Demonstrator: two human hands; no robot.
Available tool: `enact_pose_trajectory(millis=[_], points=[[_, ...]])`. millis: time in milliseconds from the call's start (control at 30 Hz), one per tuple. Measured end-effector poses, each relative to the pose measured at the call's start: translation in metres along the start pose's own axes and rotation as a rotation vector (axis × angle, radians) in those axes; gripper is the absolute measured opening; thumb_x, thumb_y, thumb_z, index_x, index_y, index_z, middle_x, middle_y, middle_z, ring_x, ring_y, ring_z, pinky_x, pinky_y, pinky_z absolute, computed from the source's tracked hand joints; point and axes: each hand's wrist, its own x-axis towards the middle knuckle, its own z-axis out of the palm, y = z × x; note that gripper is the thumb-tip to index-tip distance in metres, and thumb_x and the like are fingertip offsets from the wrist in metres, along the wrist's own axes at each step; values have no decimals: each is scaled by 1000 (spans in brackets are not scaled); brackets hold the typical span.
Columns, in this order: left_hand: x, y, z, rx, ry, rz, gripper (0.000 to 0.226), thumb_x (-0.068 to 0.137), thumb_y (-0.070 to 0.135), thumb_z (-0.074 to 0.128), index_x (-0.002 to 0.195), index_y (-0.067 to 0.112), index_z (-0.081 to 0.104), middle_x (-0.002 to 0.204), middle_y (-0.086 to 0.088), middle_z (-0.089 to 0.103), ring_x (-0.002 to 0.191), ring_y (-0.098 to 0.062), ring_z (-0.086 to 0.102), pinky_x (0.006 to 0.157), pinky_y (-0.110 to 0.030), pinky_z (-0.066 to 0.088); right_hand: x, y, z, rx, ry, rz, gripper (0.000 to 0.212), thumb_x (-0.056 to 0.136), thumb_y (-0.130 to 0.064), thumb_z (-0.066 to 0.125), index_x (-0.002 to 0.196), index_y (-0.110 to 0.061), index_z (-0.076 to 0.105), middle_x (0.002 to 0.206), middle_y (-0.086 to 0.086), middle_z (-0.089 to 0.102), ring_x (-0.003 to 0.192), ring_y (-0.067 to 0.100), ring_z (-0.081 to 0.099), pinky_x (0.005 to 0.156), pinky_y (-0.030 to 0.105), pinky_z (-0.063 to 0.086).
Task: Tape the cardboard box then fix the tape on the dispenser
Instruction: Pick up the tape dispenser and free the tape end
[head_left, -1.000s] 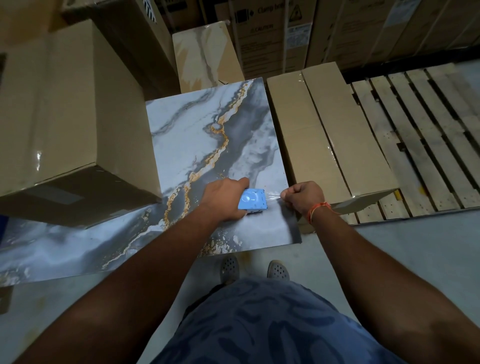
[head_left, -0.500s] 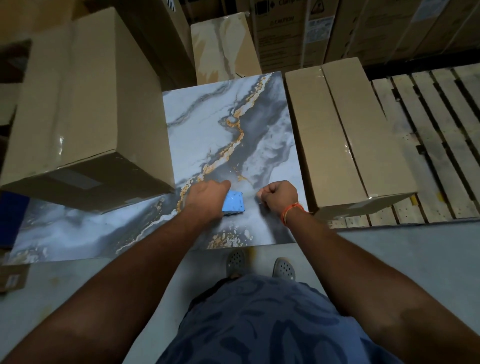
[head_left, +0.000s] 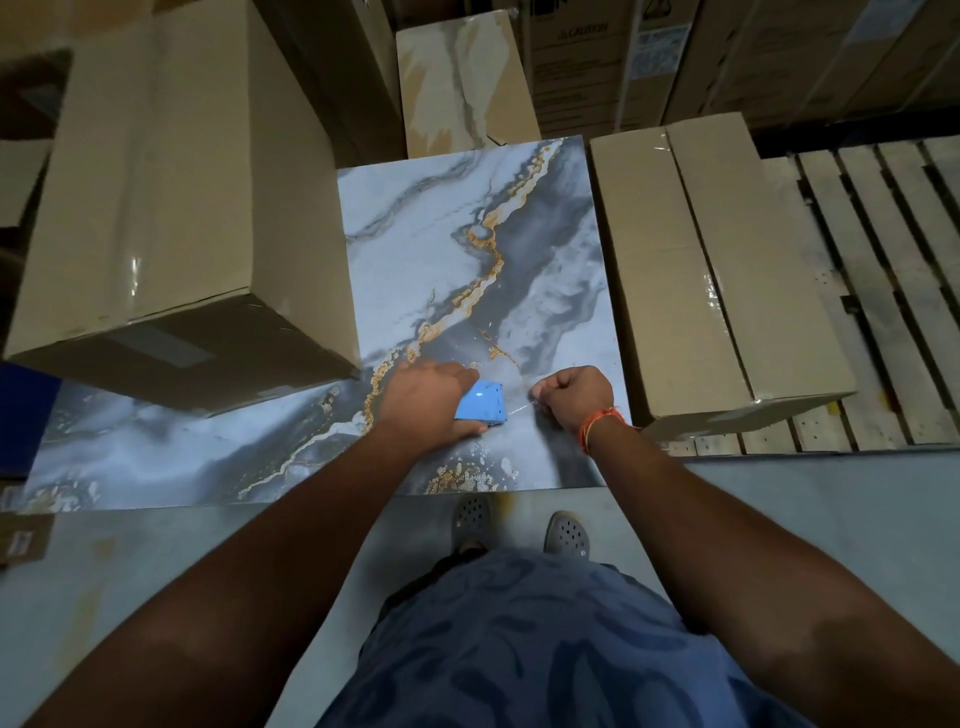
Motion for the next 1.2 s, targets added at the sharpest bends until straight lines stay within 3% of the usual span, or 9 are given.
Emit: enact_pose_trajectory(millis=[133, 333, 500, 633, 833, 967, 1100, 1200], points=[[-4, -7, -1, -2, 29, 5, 70, 75, 79, 59, 125, 30, 61, 113, 6, 70, 96, -20, 66, 85, -35, 46, -2, -1, -2, 45, -14, 33, 11, 87, -7, 72, 81, -7, 80, 64, 3, 70, 61, 15, 63, 57, 21, 50], [0, 3, -13, 49, -37, 15, 57, 75, 74, 63, 110, 29, 60, 103, 4, 70, 89, -22, 66, 86, -39, 52, -1, 1, -13, 61, -15, 64, 10, 86, -5, 71, 80, -4, 80, 66, 8, 71, 56, 15, 63, 51, 19, 48], [5, 10, -19, 70, -81, -5, 55, 77, 69, 67, 111, 27, 60, 104, 2, 69, 93, -23, 66, 86, -37, 52, 0, 6, -27, 53, 13, 52, 15, 86, -4, 71, 73, -7, 77, 59, 4, 68, 52, 12, 60, 47, 16, 46], [10, 20, -24, 91, -100, -12, 52, 78, 64, 69, 112, 26, 60, 104, 1, 68, 95, -23, 66, 82, -35, 50, 1, 12, -38, 42, 48, 51, 18, 84, -3, 70, 67, -7, 76, 58, 6, 68, 52, 14, 60, 54, 22, 50], [15, 29, -31, 106, -144, -37, 49, 80, 60, 69, 114, 26, 59, 102, 1, 66, 93, -22, 65, 75, -35, 43, 5, 19, -50, -52, 137, 37, 16, 79, -9, 68, 71, 2, 76, 77, 24, 74, 64, 21, 65, 70, 39, 63], [20, 38, -35, 126, -187, -36, 46, 81, 55, 71, 114, 25, 60, 103, 0, 66, 94, -22, 64, 71, -33, 39, 4, 14, -59, -92, 138, 1, 17, 85, -6, 65, 76, -7, 80, 73, 4, 74, 71, 15, 66, 67, 21, 51], [29, 58, -36, 231, -228, -45, 39, 82, 47, 73, 111, 23, 64, 102, -1, 67, 95, -22, 65, 70, -33, 37, 5, 11, -60, -138, 136, -46, 14, 85, -11, 69, 76, -8, 79, 84, 8, 78, 81, 21, 70, 74, 26, 54], [35, 67, -31, 244, -250, -62, 38, 82, 42, 76, 112, 21, 64, 103, -1, 67, 97, -23, 66, 75, -34, 41, 3, 16, -59, -141, 129, -47, 16, 86, -7, 67, 76, -8, 80, 84, 4, 78, 78, 16, 69, 65, 16, 48]])
